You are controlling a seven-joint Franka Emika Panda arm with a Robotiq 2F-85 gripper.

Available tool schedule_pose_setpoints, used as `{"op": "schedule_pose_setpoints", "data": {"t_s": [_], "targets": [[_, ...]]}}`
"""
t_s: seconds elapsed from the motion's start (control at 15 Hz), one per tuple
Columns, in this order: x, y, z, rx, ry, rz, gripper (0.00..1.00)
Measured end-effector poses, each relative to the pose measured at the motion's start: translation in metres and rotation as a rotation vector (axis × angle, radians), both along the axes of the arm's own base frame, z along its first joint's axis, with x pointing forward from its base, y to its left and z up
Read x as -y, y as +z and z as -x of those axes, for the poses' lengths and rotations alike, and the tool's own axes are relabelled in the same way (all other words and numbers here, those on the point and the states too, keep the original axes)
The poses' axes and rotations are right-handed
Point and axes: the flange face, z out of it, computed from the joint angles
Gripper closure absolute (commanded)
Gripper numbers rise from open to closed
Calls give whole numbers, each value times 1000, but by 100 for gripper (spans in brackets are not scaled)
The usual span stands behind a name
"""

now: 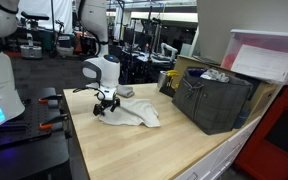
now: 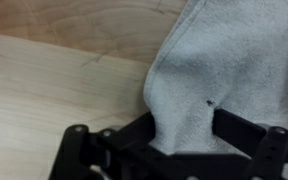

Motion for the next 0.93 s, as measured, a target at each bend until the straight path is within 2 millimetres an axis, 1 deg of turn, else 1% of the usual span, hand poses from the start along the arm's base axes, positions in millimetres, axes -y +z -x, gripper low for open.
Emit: {"op": "schedule_pose_setpoints", "data": {"t_s": [0.07, 0.13, 0.33, 0.4, 0.6, 0.67, 0.8, 0.93], "targets": [[-1, 0, -3, 1, 8, 9, 70], [-2, 0, -6, 4, 15, 17, 79], [-2, 2, -10, 6, 32, 45, 99], [-2, 3, -10, 6, 36, 56, 100], [0, 6, -12, -9, 50, 69, 99], [0, 7, -14, -15, 56, 67, 99], [-2, 16, -20, -18, 77, 59, 100], [-4, 30, -30, -22, 117, 43, 100]]}}
